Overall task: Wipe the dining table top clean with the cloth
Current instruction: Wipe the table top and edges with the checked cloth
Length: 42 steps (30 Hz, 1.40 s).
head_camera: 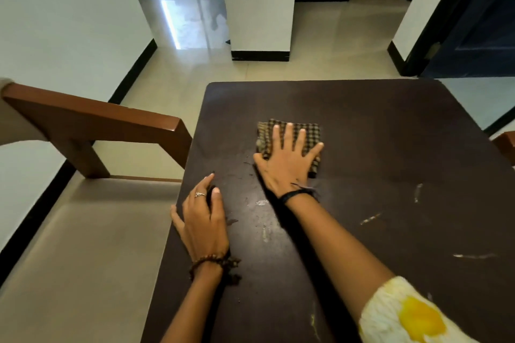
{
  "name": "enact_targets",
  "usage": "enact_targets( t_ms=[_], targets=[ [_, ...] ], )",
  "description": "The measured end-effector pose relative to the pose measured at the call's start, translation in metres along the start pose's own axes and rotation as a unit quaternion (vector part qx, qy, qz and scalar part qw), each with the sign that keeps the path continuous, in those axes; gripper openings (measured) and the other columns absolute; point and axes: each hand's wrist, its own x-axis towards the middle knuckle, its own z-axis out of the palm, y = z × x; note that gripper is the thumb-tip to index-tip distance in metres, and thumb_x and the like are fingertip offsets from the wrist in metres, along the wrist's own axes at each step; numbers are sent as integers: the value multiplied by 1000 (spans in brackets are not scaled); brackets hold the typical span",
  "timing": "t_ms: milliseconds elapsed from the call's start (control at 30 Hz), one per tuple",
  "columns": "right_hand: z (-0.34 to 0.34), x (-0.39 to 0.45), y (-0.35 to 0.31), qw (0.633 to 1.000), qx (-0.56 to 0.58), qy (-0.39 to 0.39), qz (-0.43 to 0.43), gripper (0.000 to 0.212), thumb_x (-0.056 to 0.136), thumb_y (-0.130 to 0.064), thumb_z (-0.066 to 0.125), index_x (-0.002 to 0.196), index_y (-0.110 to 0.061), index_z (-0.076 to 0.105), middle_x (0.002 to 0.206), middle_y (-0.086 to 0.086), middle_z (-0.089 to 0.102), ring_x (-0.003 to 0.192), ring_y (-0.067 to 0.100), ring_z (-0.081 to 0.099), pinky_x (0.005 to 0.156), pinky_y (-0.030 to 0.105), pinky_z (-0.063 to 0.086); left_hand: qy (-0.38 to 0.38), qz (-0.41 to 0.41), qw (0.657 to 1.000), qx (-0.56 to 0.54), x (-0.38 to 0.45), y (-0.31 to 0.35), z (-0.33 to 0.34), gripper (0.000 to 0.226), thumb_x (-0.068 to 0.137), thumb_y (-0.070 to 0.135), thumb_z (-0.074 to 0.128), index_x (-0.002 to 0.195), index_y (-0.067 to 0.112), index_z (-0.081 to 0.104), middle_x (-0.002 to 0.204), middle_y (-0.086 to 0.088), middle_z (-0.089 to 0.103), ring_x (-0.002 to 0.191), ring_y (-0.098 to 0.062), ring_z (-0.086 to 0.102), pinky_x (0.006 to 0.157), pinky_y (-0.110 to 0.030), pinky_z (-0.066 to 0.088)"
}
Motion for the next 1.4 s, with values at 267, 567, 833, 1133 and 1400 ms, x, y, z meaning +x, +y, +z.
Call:
enact_targets(
  t_ms=[267,567,833,1133,1400],
  targets=[
    [23,0,-90,992,1,-33,-123,76,89,-61,32,149,-22,8,159,9,2,144,37,-4,105,70,-7,93,-70,969,-217,2,-9,-4,30,94,28,36,120,29,52,117,7,52,113,-13,46,93,-30,37],
    [26,-39,-84,963,29,-39,-266,67,91,-62,24,148,-29,10,159,2,6,145,31,1,108,64,-11,106,-78,955,-264,0,-8,-5,46,91,41,25,124,22,50,122,3,53,113,-11,49,90,-24,40],
    [25,-30,-76,956,23,-44,-288,62,92,-59,27,147,-34,15,159,-2,10,146,26,5,109,63,-9,101,-92,967,-215,1,-9,-4,35,97,21,34,129,17,46,129,-5,51,119,-18,45,98,-35,39],
    [14,-18,-38,952,-1,-45,-302,61,92,-56,30,147,-37,11,159,-4,6,146,23,2,113,57,-7,53,-88,994,22,2,-9,2,56,80,-4,42,134,11,38,132,-13,47,122,-29,39,104,-47,32],
    [-21,-32,106,994,-8,-14,-104,61,92,-53,34,146,-40,10,158,-5,9,146,22,5,115,53,0,46,-81,994,54,-1,-6,3,45,86,-4,43,129,8,44,135,-12,46,125,-28,39,104,-48,35]
  ],
)
